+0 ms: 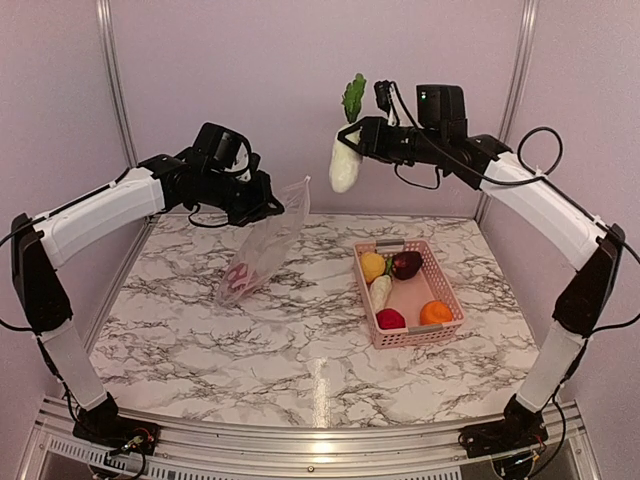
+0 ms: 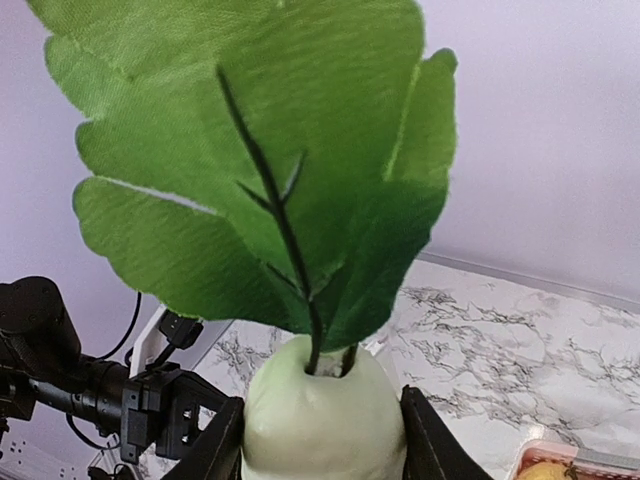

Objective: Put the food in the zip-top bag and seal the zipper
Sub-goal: Place the fake vegetable in the zipper food storage bag.

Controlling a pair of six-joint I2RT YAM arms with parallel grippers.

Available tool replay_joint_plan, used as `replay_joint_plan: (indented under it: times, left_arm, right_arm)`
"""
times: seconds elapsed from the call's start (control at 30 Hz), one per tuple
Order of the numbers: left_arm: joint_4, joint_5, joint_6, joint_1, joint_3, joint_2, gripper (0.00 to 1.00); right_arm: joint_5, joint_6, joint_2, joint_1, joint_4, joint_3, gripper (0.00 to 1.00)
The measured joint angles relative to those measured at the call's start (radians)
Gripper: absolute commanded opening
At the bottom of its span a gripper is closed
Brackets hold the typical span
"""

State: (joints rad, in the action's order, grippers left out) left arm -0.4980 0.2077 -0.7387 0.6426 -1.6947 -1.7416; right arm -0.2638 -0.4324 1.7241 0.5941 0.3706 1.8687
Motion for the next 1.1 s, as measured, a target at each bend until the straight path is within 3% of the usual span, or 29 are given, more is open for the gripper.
replay_joint_plan:
  times: [0.37, 0.6, 1.0, 1.1]
  left_arm:
    - [0.052, 0.025, -0.067, 0.000, 0.000, 0.000, 0.00]
    - [0.071, 0.039, -0.093, 0.000, 0.000, 0.001, 0.00]
    - [0.085, 0.046, -0.136, -0.001, 0.004, 0.017, 0.00]
    - [0.090, 0.046, -0.141, 0.000, 0.004, 0.018, 0.00]
  right_arm:
    - [0.074, 0.003, 0.080, 0.143, -0.187, 0.033, 0.00]
    - [0.142, 0.064, 0.123, 0.186, -0.206, 0.044, 0.00]
    - [0.297, 0.130, 0.099, 0.246, -0.252, -0.093, 0.00]
    - [0.337, 0.149, 0.088, 0.261, -0.252, -0.125, 0.04]
